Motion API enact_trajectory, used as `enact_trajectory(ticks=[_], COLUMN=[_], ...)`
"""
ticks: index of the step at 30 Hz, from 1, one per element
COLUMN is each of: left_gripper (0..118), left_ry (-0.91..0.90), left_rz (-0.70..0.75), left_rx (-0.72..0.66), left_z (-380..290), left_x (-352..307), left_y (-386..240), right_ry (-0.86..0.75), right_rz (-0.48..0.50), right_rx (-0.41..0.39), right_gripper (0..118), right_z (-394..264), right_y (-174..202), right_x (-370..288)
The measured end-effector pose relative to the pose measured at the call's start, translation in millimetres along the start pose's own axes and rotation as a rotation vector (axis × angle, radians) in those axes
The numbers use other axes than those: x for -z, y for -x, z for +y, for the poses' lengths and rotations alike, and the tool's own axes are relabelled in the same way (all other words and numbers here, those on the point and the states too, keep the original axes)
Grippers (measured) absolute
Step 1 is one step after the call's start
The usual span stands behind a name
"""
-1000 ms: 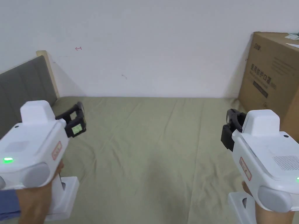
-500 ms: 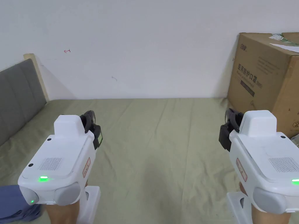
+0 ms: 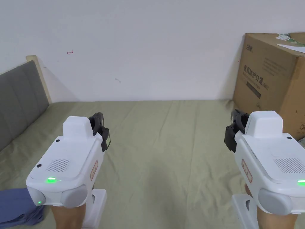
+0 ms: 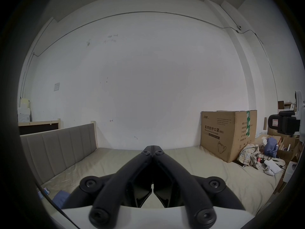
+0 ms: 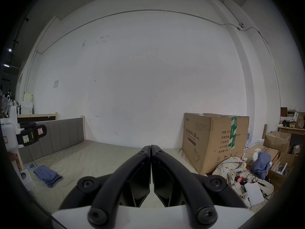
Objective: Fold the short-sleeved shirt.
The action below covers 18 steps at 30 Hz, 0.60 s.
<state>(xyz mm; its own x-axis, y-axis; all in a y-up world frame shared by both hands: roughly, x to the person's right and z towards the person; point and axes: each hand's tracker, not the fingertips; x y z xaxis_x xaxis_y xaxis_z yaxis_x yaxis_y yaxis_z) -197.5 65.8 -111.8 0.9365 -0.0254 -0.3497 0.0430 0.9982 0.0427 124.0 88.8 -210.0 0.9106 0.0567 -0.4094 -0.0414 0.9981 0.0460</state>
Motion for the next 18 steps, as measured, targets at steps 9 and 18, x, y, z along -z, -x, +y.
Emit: enact_trajectory(ticks=[9, 18], left_gripper=[0, 0], left_ry=[0.002, 0.010], left_rz=[0.002, 0.002], left_rx=[0.002, 0.012], left_z=[-1.6, -4.4], left_x=[0.1, 0.2], left_y=[-1.1, -2.5], right_ry=[0.003, 0.004], right_rz=[-0.001, 0.001], right_rx=[-0.008, -0.009], right_gripper=[0, 0], right_z=[0.3, -0.2], right_y=[0.3, 0.7], right_x=[-0.8, -0.4])
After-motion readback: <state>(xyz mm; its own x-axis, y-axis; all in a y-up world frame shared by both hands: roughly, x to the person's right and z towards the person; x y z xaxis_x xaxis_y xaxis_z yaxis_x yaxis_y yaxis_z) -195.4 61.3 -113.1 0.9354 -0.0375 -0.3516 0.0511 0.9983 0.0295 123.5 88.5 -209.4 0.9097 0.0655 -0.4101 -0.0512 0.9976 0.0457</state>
